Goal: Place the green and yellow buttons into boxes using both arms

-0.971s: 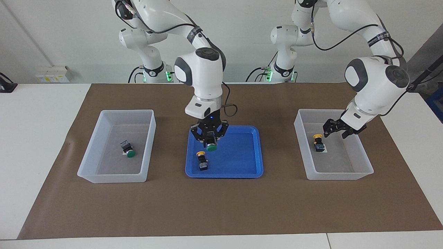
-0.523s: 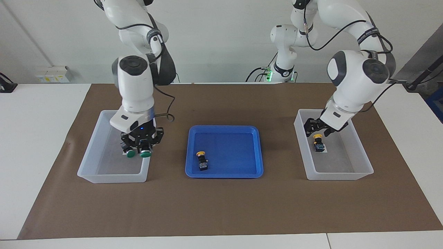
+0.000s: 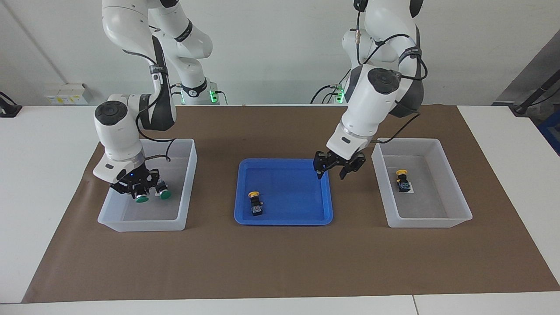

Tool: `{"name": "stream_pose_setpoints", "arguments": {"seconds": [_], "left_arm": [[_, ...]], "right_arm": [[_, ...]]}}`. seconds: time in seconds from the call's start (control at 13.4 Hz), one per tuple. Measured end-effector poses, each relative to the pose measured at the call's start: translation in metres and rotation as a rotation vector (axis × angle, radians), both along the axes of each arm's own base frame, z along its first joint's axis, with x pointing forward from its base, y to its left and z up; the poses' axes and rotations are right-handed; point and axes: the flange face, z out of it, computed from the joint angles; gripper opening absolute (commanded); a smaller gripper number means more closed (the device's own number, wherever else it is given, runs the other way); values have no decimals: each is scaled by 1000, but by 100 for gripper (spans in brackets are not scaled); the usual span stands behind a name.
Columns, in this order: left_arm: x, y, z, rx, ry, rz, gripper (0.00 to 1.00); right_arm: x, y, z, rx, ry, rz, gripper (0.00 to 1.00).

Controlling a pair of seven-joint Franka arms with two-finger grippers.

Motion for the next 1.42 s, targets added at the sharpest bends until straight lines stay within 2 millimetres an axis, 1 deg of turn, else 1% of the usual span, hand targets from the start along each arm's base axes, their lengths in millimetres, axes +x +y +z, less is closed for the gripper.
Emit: {"name": "stream_pose_setpoints", "arguments": {"seconds": [0.07, 0.15, 0.22, 0.37, 0.45, 0.6, 0.75, 0.82, 0.9, 1.05, 1.12, 1.2, 1.27, 1.42], "left_arm": [[1, -17, -8, -2, 2, 10, 73], [3, -30, -15, -5, 0, 19, 73], [6, -39, -19, -11, -8, 30, 73], [10, -51, -26, -28, -30, 50, 72], [11, -59, -30, -35, -37, 58, 72], [12, -71, -33, -49, -54, 67, 71], [13, -77, -37, -63, -73, 72, 70], [13, -79, -38, -68, -79, 72, 70], [14, -81, -38, -74, -87, 72, 70], [14, -83, -40, -79, -93, 73, 70], [14, -83, -41, -80, -96, 74, 70], [15, -84, -45, -79, -95, 74, 70], [14, -86, -53, -77, -91, 71, 70], [7, -102, -76, -79, -84, 52, 70]], "right_arm": [[-2, -1, -5, 5, -14, 2, 30], [-5, -3, -10, 9, -24, 2, 37], [-8, -5, -15, 12, -28, 0, 45], [-12, -7, -21, 15, -26, -1, 90], [-12, -7, -22, 15, -24, 0, 100], [-12, -7, -22, 15, -25, 0, 100], [-12, -6, -20, 21, -31, -8, 100], [-10, -4, -16, 35, -43, -28, 100], [-7, 1, -6, 49, -65, -58, 100], [-3, 21, 23, 58, -106, -125, 100], [-1, 32, 42, 58, -112, -159, 100], [1, 42, 66, 54, -118, -191, 100], [2, 47, 87, 51, -125, -212, 100], [2, 48, 127, 59, -143, -266, 100]]}}
